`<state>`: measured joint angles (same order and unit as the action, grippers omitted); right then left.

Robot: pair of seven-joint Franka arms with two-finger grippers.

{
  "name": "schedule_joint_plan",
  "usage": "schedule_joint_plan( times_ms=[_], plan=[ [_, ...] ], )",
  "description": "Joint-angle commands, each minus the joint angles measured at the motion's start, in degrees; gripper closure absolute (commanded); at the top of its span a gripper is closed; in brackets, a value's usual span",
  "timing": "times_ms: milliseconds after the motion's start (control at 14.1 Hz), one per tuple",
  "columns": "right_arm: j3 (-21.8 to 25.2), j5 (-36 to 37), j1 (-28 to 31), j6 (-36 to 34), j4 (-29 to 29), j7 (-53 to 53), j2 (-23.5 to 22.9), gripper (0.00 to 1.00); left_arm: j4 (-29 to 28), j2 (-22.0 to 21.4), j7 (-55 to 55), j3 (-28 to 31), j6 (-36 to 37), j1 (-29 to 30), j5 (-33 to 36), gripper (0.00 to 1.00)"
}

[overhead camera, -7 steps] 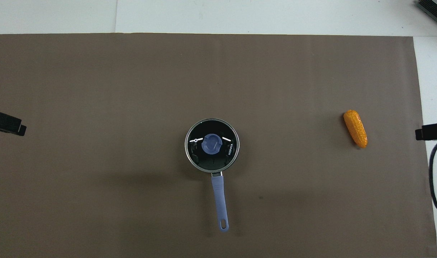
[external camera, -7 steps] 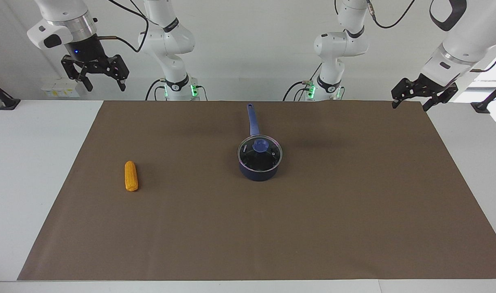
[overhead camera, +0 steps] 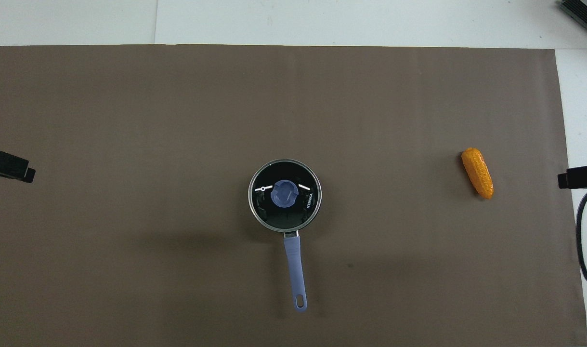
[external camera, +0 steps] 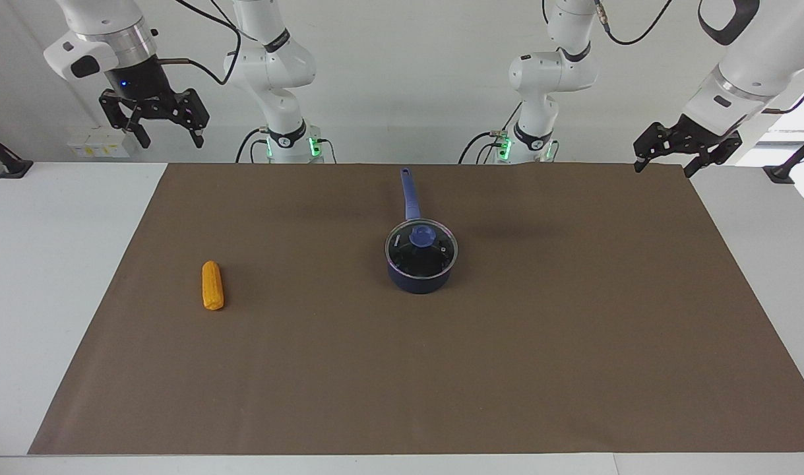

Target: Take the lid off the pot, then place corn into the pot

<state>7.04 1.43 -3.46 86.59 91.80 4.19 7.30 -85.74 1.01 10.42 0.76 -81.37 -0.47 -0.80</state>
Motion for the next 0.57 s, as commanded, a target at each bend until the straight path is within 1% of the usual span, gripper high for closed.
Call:
schedule_joint_plan(
  times_ms=[0,142,426,497],
  plan=[
    [-0.2,-0.3,0.3,0.0,0.0,1.2,0.5,0.00,0.9,0.1,0.0,0.3,0.1,-0.5,-0.6,0.00],
    [-0.2,-0.3,0.2,-0.3,0.0,1.3,0.5,0.00,0.8,0.1,-0.2,0.2,-0.2,-0.4,-0.6,0.00],
    [-0.3,-0.2,0.1,-1.9,0.0,2.0,0.6,0.00,-1.4,-0.1,0.0,-1.1,-1.8,-0.6,-0.7,0.00],
    [-0.3,-0.2,0.1,-1.7,0.2,2.0,0.6,0.00,-1.7,-0.1,0.2,-1.7,-2.6,-2.4,-0.6,0.00]
  ],
)
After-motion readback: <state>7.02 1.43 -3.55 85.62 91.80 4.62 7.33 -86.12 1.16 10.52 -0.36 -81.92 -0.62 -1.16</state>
